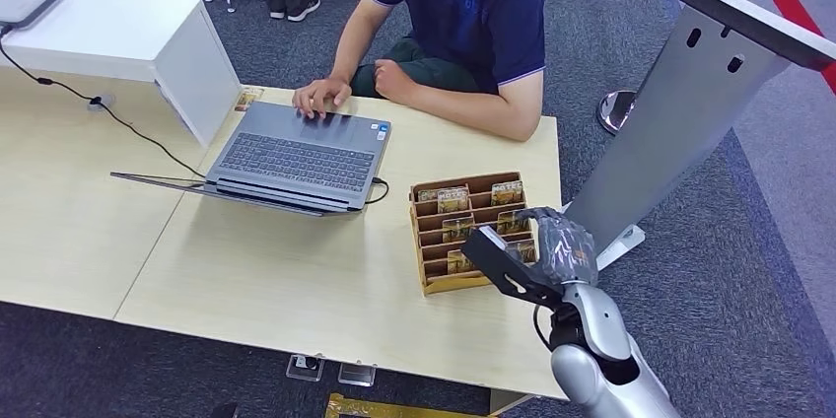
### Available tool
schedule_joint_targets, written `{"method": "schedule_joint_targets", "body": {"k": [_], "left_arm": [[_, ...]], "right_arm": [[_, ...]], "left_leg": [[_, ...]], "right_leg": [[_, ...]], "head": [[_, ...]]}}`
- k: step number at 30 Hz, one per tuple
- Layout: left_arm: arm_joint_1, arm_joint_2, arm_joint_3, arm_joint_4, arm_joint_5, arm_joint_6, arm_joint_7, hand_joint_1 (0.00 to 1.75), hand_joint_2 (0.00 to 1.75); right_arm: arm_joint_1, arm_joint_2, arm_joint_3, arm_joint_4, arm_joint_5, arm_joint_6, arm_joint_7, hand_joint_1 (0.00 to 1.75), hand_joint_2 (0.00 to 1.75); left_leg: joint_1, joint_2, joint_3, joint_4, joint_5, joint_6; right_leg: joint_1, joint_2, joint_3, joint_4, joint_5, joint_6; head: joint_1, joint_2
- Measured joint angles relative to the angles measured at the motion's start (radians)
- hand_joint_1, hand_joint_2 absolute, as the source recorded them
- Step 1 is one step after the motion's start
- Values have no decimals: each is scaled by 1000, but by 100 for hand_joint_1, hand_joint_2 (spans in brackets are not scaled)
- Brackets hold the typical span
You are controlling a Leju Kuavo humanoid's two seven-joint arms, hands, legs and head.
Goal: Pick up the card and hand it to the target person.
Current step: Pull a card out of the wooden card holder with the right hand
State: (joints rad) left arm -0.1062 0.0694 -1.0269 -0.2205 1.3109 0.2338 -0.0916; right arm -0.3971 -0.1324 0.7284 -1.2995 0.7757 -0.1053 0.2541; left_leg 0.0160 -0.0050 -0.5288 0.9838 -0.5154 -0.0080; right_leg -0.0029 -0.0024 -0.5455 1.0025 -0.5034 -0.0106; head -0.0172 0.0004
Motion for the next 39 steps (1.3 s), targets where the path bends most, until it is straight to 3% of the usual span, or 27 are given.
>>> {"method": "schedule_joint_targets", "body": {"k": [26, 39], "left_arm": [[0, 0, 0, 0, -2, 0, 0, 0, 175], [0, 0, -1, 0, -3, -3, 0, 0, 175]], "right_arm": [[0, 0, 1, 2, 0, 0, 1, 75, 175], [7, -4, 1, 2, -1, 6, 20, 54, 175]], "left_leg": [[0, 0, 0, 0, 0, 0], [0, 0, 0, 0, 0, 0]], "right_leg": [[0, 0, 0, 0, 0, 0], [0, 0, 0, 0, 0, 0]], "head": [[0, 0], [0, 0]]}}
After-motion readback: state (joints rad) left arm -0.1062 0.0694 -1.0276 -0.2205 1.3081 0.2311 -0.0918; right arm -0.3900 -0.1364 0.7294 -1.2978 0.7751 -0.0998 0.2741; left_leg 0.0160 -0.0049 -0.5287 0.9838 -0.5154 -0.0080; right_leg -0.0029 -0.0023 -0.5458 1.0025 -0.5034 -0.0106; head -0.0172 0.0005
